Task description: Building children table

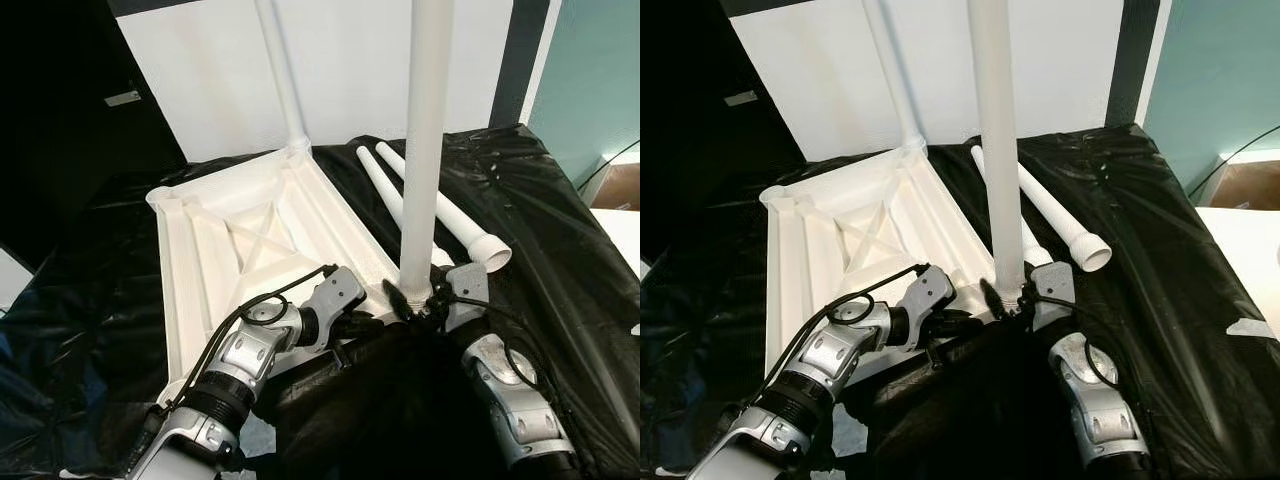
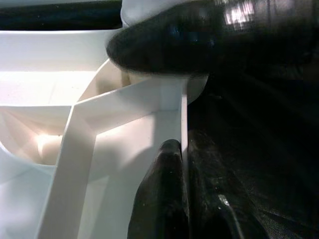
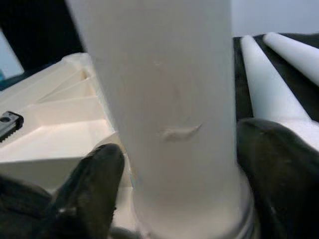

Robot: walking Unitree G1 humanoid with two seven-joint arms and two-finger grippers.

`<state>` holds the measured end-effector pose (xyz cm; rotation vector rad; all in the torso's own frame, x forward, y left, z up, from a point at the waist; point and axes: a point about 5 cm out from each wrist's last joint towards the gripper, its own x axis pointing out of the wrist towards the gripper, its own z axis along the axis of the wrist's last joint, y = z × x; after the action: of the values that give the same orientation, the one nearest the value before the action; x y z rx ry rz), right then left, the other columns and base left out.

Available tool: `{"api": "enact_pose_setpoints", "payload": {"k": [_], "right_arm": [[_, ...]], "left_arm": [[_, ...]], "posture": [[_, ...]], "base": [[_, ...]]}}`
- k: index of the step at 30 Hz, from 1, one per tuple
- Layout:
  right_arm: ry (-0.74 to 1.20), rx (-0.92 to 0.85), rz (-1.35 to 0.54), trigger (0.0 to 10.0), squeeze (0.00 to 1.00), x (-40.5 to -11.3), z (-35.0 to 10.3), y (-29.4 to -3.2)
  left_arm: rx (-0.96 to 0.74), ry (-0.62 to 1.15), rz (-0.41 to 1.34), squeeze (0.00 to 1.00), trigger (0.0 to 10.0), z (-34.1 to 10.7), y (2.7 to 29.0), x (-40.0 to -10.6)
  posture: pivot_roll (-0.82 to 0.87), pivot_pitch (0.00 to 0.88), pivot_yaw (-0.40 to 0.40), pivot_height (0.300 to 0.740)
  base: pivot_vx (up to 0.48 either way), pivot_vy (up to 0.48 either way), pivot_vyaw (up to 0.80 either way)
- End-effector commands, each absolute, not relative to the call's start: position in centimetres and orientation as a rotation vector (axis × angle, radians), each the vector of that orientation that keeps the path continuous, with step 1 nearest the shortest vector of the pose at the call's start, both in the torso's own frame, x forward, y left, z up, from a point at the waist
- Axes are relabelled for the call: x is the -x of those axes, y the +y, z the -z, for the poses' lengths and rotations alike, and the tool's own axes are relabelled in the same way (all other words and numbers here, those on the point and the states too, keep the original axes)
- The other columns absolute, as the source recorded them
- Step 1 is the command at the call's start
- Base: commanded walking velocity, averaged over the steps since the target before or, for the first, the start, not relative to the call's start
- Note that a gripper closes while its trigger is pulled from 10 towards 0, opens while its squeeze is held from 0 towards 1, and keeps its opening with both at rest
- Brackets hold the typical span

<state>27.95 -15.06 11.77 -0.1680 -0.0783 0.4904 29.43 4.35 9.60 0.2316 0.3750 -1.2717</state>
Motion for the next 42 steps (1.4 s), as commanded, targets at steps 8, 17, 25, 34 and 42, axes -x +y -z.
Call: {"api": "enact_pose_setpoints", "payload": {"k": [8, 17, 25, 34, 42], "right_arm": [[0.014, 0.249, -0.872, 10.0, 0.00, -29.4, -13.1, -15.9], [0.154, 0.275, -1.044, 0.0, 0.00, -29.7, -12.9, -17.5], [0.172, 0.250, -1.037, 0.0, 0.00, -29.1, -12.4, -17.4], [-0.096, 0.094, -0.315, 0.0, 0.00, -27.3, -10.9, -14.8], [-0.079, 0.109, -0.296, 9.2, 0.00, -27.2, -10.8, -14.4]], "left_arm": [[-0.188, 0.534, 1.243, 0.00, 10.0, -6.3, 5.2, -28.1], [-0.190, 0.535, 1.233, 0.00, 10.0, -6.3, 5.5, -28.2], [-0.193, 0.534, 1.236, 0.00, 10.0, -6.4, 5.5, -28.2], [-0.188, 0.536, 1.238, 0.00, 10.0, -6.2, 5.3, -28.0], [-0.190, 0.538, 1.237, 0.00, 10.0, -6.3, 5.4, -28.0]], "posture": [[-0.08, 0.000, 0.115, 0.740], [-0.07, 0.000, 0.116, 0.740], [-0.08, 0.000, 0.118, 0.740], [-0.07, 0.000, 0.118, 0.740], [-0.08, 0.000, 0.118, 0.740]], "base": [[0.000, 0.000, 0.00], [0.000, 0.000, 0.00], [0.000, 0.000, 0.00], [0.000, 0.000, 0.00], [0.000, 0.000, 0.00]]}}
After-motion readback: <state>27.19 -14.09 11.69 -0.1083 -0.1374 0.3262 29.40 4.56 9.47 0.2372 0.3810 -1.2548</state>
